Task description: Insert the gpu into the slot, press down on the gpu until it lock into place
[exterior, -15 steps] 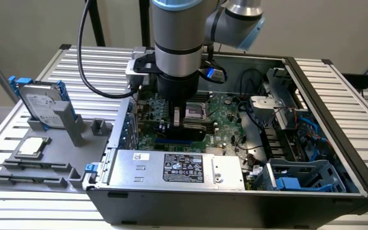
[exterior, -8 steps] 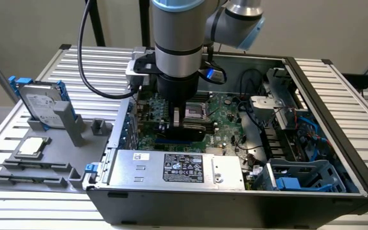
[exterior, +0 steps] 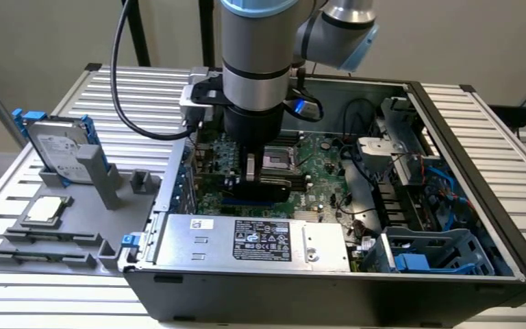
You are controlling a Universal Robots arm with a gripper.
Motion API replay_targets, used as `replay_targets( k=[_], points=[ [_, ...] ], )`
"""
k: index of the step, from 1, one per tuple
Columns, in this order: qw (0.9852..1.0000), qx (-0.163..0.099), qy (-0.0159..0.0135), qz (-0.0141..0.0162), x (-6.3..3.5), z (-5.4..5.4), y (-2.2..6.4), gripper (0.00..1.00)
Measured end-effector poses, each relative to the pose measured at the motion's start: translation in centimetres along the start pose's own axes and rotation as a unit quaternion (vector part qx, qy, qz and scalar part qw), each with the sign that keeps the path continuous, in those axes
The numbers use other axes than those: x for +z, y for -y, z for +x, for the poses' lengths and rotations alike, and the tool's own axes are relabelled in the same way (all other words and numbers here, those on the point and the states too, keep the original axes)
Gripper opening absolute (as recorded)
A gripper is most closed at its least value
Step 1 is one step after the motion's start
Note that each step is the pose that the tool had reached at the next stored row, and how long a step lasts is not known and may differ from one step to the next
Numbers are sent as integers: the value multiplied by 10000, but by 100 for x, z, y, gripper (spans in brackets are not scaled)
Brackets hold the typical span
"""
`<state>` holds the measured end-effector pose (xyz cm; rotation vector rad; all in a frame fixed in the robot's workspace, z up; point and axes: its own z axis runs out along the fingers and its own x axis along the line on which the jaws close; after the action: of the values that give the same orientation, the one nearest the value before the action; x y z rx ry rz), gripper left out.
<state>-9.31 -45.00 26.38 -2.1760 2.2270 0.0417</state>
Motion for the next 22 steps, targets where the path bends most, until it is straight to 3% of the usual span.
replay_targets(
  k=[13, 16, 22],
  points=[
    [10000, 0, 0, -8, 24, 0, 28, 26],
    [10000, 1, 0, -29, 33, 0, 28, 26],
    [9999, 3, -1, -113, 44, 0, 28, 26]
  ],
)
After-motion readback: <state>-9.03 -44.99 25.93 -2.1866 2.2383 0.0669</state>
